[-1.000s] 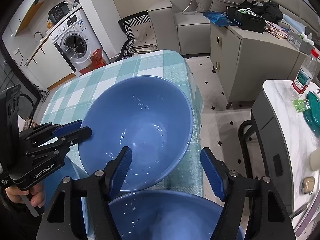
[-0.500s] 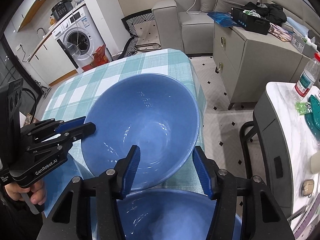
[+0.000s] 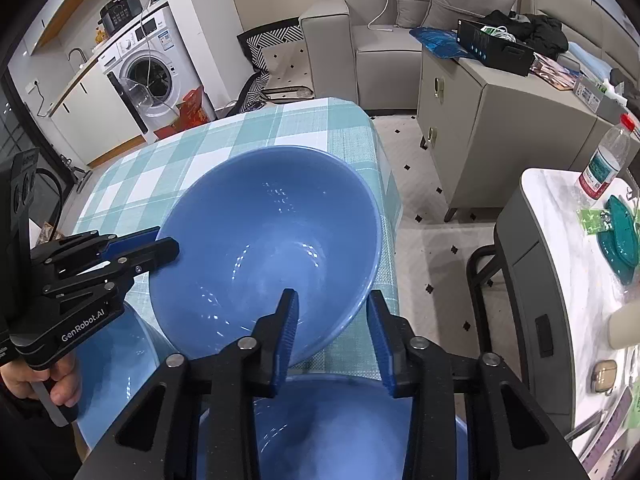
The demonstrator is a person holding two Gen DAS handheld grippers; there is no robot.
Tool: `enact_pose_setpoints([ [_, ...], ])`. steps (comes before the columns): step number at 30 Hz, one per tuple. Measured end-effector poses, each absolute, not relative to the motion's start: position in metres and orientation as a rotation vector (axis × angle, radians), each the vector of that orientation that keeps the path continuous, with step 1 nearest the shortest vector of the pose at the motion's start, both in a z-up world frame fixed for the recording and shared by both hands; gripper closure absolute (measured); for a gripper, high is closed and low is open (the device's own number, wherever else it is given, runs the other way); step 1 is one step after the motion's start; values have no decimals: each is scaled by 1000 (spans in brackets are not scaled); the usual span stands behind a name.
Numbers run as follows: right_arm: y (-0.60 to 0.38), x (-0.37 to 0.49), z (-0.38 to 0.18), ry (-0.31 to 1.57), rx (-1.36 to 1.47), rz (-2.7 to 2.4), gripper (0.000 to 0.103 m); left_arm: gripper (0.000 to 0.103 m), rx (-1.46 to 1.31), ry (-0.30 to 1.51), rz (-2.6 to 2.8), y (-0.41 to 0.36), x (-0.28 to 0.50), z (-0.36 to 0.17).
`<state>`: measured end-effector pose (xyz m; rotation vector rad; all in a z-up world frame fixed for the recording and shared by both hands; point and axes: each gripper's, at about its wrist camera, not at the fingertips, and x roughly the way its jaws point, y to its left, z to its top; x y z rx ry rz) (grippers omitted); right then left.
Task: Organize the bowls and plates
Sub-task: 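Lift the blue bowl with both grippers and carry it over another blue bowl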
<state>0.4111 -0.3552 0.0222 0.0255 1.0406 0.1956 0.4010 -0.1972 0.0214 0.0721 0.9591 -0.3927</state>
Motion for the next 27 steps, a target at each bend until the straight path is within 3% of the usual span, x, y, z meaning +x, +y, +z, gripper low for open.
enact_pose_setpoints([
  [27, -344, 380, 72, 935, -20, 185, 72, 87, 89, 850, -388, -191, 373, 67],
])
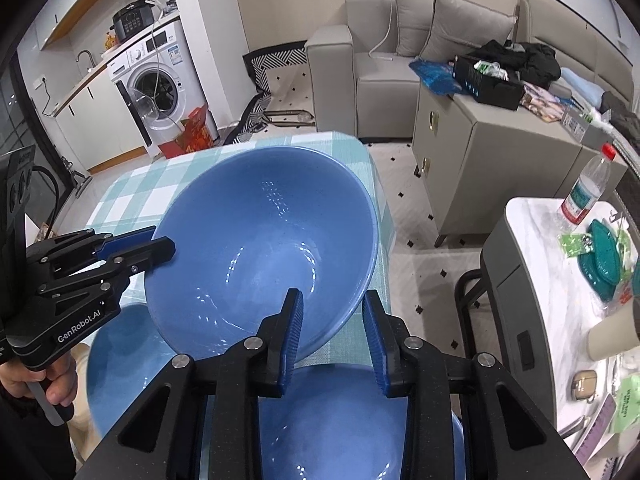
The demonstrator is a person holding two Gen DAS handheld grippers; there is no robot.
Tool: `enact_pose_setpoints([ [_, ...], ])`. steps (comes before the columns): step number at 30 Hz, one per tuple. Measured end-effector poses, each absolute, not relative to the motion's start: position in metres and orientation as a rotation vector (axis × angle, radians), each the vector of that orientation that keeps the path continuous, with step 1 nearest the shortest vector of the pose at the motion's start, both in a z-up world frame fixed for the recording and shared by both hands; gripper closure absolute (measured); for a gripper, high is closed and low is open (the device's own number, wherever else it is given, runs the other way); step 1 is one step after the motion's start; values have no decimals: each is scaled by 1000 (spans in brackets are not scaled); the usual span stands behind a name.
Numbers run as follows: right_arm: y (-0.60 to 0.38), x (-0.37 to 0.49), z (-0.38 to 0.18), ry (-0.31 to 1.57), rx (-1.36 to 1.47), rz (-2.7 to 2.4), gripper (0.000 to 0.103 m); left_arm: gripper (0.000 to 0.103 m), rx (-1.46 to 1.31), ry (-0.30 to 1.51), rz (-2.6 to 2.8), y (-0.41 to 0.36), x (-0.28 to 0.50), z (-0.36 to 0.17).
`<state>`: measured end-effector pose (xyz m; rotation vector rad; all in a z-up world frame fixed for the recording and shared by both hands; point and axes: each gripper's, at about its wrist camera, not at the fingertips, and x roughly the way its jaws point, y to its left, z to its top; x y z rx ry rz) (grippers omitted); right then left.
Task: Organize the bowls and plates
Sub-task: 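Lift the blue bowl with both grippers and carry it over another blue bowl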
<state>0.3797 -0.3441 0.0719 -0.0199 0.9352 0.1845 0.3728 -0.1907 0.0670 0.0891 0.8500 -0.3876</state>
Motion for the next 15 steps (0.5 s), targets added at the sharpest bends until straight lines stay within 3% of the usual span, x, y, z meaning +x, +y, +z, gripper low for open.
enact_pose_setpoints([
  [15, -309, 330, 120, 854, -70, 205, 72, 87, 82, 764, -369, -163, 330, 104],
])
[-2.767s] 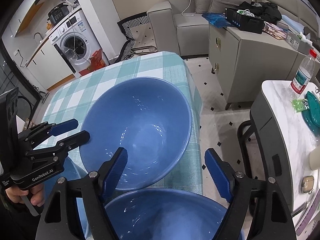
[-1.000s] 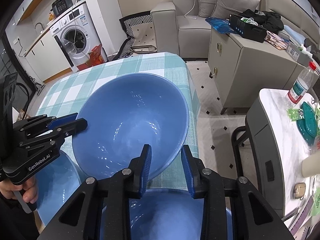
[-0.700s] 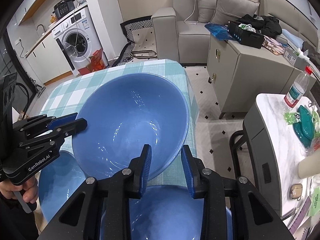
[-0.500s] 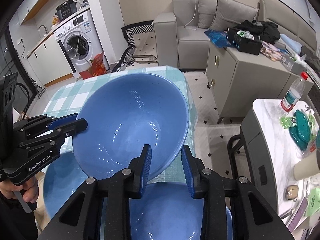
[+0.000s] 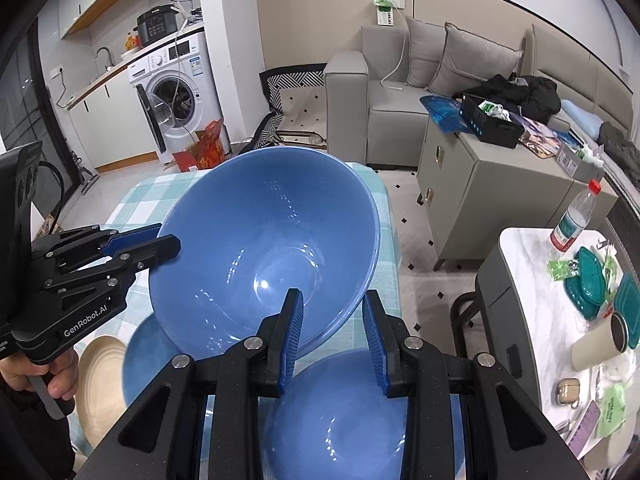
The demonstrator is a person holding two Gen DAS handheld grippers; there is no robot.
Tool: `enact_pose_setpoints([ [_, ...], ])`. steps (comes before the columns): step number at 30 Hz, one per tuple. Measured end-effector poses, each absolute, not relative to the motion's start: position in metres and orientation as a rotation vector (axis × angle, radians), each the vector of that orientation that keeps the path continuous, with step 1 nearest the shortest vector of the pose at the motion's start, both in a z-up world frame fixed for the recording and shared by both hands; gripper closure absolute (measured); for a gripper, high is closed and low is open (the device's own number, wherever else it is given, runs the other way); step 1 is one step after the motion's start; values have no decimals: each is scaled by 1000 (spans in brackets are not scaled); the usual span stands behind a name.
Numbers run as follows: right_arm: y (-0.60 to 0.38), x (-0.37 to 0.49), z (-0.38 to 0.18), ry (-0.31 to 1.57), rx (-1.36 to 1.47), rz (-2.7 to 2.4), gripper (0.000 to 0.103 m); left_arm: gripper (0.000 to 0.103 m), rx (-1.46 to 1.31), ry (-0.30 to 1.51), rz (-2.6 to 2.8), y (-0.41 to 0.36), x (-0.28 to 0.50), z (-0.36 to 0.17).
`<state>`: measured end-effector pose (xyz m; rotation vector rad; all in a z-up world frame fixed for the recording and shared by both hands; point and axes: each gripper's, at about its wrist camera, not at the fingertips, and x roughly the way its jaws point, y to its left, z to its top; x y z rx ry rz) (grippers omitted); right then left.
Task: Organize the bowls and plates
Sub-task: 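Lift the blue bowl with both grippers and carry it over another blue bowl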
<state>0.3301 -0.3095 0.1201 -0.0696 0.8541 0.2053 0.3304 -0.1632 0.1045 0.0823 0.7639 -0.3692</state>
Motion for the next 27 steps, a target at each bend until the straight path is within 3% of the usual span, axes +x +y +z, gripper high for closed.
enact_pose_setpoints([
  [27, -283, 283, 132, 830, -107, 277, 72, 87, 87, 730, -336, -137, 281, 114],
])
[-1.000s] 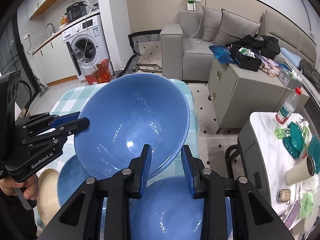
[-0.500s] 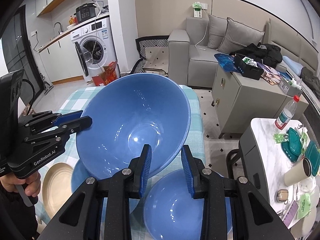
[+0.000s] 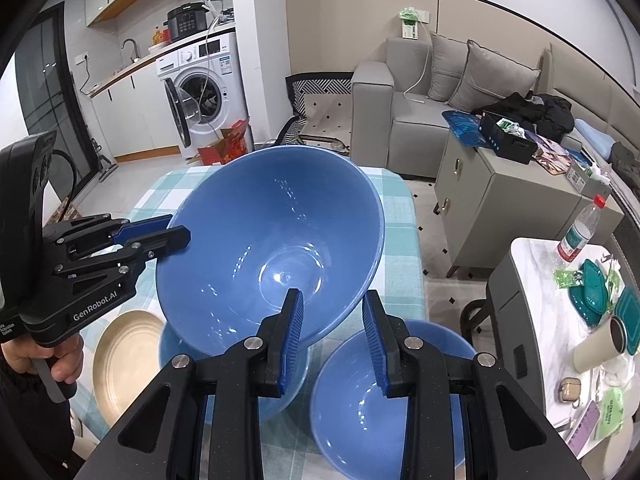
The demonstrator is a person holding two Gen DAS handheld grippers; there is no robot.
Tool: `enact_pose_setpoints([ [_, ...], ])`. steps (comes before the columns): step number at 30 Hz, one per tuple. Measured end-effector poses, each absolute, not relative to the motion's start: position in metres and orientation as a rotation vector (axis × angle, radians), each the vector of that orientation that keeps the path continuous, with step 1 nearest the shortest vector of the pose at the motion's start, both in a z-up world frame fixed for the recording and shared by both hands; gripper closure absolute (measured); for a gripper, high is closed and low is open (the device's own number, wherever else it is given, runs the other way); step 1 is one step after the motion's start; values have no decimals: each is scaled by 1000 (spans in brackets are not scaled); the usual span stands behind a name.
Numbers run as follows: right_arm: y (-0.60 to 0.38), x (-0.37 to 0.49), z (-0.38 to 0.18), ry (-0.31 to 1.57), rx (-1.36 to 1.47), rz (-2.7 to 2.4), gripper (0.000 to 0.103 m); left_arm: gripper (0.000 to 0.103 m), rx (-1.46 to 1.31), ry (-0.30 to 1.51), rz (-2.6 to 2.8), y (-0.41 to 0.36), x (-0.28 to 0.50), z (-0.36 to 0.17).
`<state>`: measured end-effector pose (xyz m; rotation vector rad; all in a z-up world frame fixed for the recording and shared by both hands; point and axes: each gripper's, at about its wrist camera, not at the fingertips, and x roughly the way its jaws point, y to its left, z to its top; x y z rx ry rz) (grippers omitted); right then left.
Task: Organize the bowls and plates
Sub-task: 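Lift the blue bowl with both grippers and carry it over another blue bowl, then lower the held blue bowl with both grippers into the other blue bowl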
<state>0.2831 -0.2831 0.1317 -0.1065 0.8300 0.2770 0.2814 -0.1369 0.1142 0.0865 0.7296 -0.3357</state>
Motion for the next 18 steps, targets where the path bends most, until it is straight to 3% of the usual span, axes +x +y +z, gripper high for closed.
enact_pose_setpoints([
  [18, -274, 271, 117, 845, -121, 335, 72, 87, 77, 747, -313, -118, 257, 99],
])
